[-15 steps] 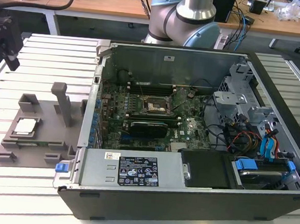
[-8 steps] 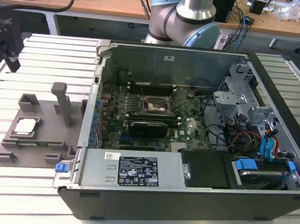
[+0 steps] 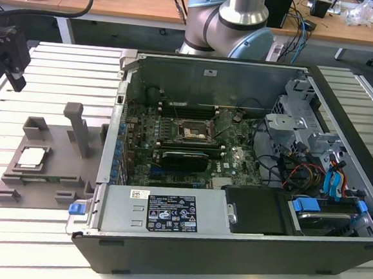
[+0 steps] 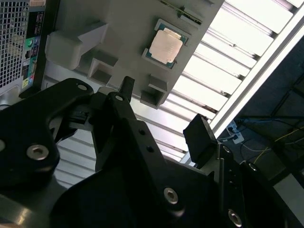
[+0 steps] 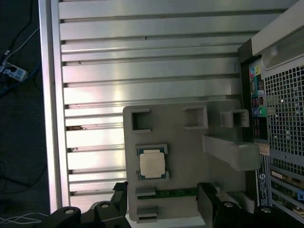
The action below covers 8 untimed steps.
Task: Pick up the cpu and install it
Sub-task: 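Pick up the cpu and move it towards the insertion slot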
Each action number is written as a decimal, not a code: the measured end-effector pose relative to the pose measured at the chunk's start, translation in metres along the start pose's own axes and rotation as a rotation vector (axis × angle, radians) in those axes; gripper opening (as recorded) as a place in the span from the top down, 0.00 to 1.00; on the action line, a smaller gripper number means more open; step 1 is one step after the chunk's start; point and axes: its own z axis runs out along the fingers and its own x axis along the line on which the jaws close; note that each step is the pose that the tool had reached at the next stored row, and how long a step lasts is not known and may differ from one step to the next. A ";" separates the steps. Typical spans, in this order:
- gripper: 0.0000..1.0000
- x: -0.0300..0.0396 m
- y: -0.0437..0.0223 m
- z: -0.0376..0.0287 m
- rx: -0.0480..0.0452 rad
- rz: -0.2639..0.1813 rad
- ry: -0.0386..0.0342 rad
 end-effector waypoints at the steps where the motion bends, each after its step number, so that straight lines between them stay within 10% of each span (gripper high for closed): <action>1: 0.31 0.0000 0.0000 0.0003 0.0000 0.000 0.0000; 8: 0.31 0.0001 -0.0001 0.0031 0.0000 0.000 0.0000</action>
